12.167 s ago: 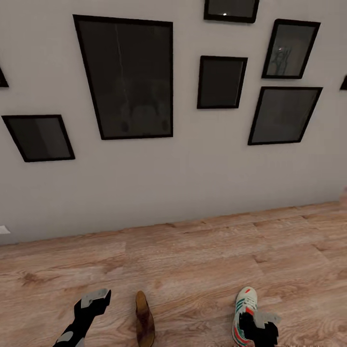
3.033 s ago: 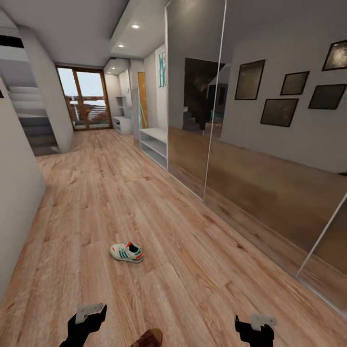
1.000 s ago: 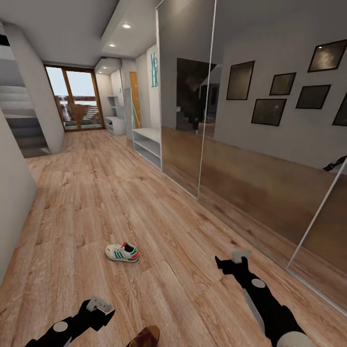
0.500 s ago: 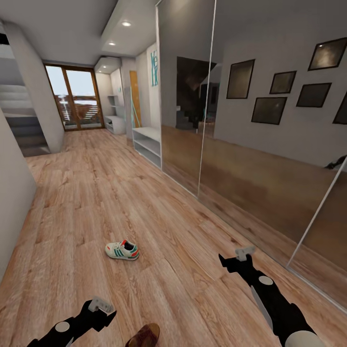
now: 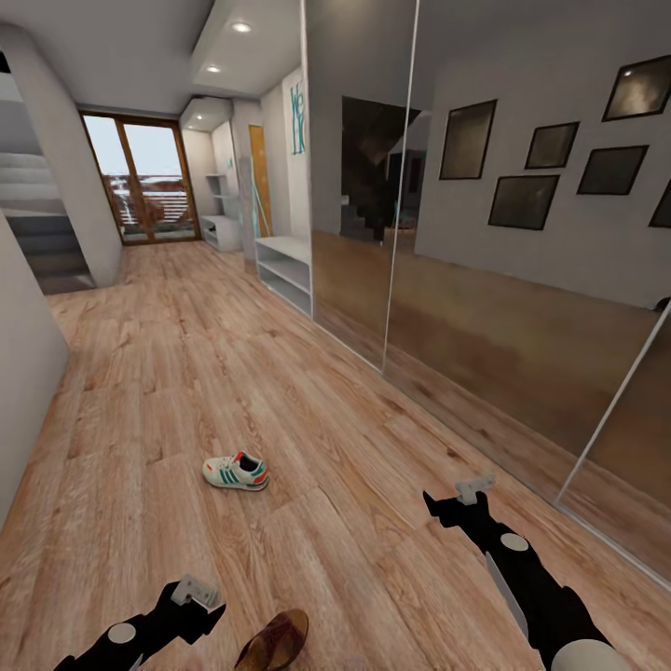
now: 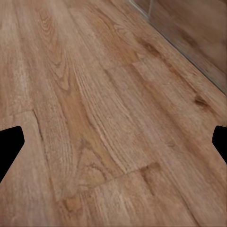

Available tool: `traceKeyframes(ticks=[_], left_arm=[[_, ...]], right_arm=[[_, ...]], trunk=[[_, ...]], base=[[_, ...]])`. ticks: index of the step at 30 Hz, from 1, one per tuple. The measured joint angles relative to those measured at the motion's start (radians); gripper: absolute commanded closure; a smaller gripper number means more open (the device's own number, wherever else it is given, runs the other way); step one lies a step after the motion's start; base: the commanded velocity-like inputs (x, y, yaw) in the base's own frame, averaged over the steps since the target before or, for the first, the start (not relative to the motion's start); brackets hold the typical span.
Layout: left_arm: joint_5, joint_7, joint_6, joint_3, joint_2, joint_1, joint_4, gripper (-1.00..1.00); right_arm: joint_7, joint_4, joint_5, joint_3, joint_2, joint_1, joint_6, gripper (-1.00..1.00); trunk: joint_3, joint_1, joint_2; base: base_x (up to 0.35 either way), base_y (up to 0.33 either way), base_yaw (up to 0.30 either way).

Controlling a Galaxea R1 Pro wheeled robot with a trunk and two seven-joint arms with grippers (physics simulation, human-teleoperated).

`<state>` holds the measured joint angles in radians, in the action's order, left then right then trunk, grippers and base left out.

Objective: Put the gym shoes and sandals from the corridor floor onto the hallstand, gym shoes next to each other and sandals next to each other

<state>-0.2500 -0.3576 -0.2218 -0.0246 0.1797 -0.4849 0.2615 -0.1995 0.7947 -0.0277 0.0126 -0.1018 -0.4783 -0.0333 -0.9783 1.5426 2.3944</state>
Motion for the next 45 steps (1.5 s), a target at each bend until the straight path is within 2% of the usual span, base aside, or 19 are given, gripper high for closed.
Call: traceKeyframes(ticks=[15, 35, 45], left_arm=[[-0.006, -0.002, 0.0, -0.002, 0.001, -0.001, -0.003, -1.0], [-0.009, -0.002, 0.0, -0.004, 0.001, -0.001, -0.004, -1.0], [-0.048, -0.002, 0.001, -0.001, 0.0, -0.001, -0.001, -1.0]], right_arm=[[0.0, 0.0, 0.0, 0.0, 0.0, 0.0, 0.0, -1.0], [0.0, 0.0, 0.0, 0.001, 0.0, 0.0, 0.0, -1.0], [0.0, 0.0, 0.0, 0.001, 0.0, 0.0, 0.0, -1.0]], trunk=[[-0.071, 0.058, 0.105], [-0.18, 0.067, 0.11], [-0.234, 0.071, 0.112]], base=[[0.0, 0.0, 0.0], [0.0, 0.0, 0.0], [0.0, 0.0, 0.0]])
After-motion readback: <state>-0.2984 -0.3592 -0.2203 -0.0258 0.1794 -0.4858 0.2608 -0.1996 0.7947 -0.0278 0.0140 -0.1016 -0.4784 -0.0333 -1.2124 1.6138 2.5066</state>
